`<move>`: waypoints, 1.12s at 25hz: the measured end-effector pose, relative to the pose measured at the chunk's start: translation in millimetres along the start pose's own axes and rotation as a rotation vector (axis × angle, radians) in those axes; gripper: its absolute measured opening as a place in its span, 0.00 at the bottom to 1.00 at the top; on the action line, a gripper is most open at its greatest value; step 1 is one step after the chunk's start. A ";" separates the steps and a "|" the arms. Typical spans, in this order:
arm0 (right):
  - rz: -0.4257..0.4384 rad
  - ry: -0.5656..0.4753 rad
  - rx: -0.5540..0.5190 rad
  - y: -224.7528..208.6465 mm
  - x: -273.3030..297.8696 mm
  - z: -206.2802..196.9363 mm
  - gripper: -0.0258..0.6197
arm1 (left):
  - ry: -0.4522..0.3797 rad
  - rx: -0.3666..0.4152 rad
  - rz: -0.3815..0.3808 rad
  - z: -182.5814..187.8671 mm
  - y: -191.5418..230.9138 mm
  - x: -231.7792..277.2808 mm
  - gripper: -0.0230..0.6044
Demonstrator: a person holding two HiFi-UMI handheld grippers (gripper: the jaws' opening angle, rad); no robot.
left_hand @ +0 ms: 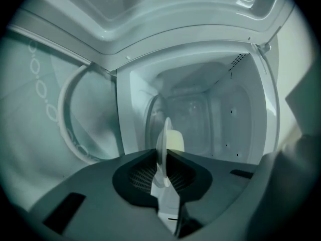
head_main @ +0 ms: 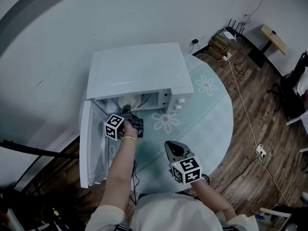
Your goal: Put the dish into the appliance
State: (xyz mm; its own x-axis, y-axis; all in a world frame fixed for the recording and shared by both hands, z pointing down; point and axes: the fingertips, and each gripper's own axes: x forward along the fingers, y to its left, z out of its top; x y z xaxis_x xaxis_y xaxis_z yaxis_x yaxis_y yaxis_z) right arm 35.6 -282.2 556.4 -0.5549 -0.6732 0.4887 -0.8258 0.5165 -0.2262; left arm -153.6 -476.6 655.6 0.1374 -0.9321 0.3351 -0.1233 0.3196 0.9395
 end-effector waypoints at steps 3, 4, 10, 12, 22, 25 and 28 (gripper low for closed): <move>0.000 -0.003 -0.001 -0.4 0.4 0.8 0.05 | -0.002 0.003 0.009 0.2 0.0 1.3 0.11; 0.000 -0.004 -0.001 -0.4 0.3 0.8 0.05 | 0.000 0.007 0.013 -0.3 0.3 1.1 0.11; 0.002 -0.006 -0.005 -0.2 0.2 2.9 0.05 | -0.004 0.092 0.027 -3.0 -7.8 -1.4 0.16; 0.003 -0.010 -0.005 -0.1 0.4 4.0 0.05 | -0.010 0.122 0.039 -3.4 -10.5 -2.3 0.24; 0.005 -0.016 -0.003 0.3 -2.5 4.8 0.05 | 0.013 0.117 0.080 -8.2 1.3 -7.0 0.34; 0.005 -0.018 -0.004 1.4 -3.2 4.7 0.05 | 0.019 0.118 0.078 -9.2 1.5 -9.1 0.34; 0.005 -0.023 -0.007 2.8 -4.8 5.7 0.05 | 0.028 0.130 0.085 -12.4 2.1 -14.5 0.34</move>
State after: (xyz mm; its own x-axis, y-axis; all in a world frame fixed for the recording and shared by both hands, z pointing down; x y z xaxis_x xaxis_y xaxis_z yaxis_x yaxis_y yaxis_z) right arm 35.4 -280.5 548.6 -0.5609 -0.6828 0.4681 -0.8226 0.5233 -0.2225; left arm -143.7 -460.2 653.6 0.1485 -0.8967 0.4171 -0.2621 0.3710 0.8909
